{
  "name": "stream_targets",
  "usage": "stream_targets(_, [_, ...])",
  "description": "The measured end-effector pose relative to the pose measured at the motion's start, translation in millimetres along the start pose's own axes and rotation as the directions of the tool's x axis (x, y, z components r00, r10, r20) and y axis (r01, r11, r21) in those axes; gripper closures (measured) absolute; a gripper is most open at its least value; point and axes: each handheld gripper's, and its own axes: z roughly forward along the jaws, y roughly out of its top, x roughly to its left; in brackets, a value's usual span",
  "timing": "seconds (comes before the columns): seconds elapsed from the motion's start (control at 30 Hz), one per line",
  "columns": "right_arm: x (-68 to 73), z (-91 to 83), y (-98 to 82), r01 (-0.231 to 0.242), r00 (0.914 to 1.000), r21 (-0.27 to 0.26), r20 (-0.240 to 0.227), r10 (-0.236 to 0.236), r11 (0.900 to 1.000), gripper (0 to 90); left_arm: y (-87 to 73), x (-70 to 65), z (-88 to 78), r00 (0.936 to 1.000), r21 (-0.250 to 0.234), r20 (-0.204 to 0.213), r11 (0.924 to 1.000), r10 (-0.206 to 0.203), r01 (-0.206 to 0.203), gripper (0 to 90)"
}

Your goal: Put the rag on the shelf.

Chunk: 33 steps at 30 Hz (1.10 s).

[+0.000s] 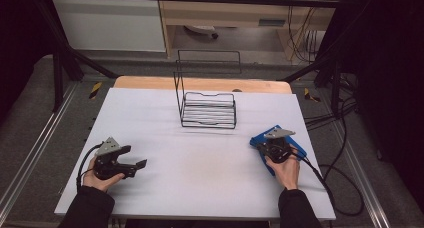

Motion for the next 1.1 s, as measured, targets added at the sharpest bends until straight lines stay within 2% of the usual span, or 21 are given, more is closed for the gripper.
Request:
stream_targets(0.27, [3.7,-13.2,4.9,-0.053,0.9946,-0.045,-0.092,0.049,0.998,85.4,0.0,-0.1,0.0,1.0000,0.000,-0.001,1.0000,0.001,-0.001,12.3])
stream_targets(0.47, [13.2,-18.4,7.7,-0.047,0.9895,-0.048,-0.139,0.040,0.998,85.4,0.1,-0.1,0.2,1.0000,0.003,0.000,1.0000,0.002,-0.002,12.3])
stream_targets(0.67, [23.9,-17.0,11.1,-0.059,0.9811,-0.043,-0.187,0.050,0.997,85.4,0.1,-0.3,0.3,1.0000,0.003,-0.001,1.0000,0.004,-0.004,12.3])
stream_targets(0.7, [28.3,-16.1,12.7,-0.061,0.9775,-0.043,-0.204,0.051,0.997,85.4,0.1,-0.4,0.3,1.0000,0.003,-0.001,1.0000,0.004,-0.004,12.3])
stream_targets(0.8, [35.8,-13.8,15.5,-0.054,0.9750,-0.043,-0.218,0.043,0.998,85.4,0.2,-0.6,0.5,1.0000,0.004,-0.003,1.0000,0.005,-0.005,12.3])
stream_targets(0.87, [41.1,-11.8,17.4,-0.066,0.9691,-0.037,-0.240,0.056,0.997,85.3,0.3,-0.7,0.6,1.0000,0.006,-0.004,1.0000,0.006,-0.006,12.3])
stream_targets(1.1, [58.8,-2.1,26.9,-0.052,0.9649,-0.028,-0.259,0.043,0.998,85.3,0.1,-1.1,0.6,0.9999,0.008,-0.010,1.0000,0.005,-0.005,12.0])
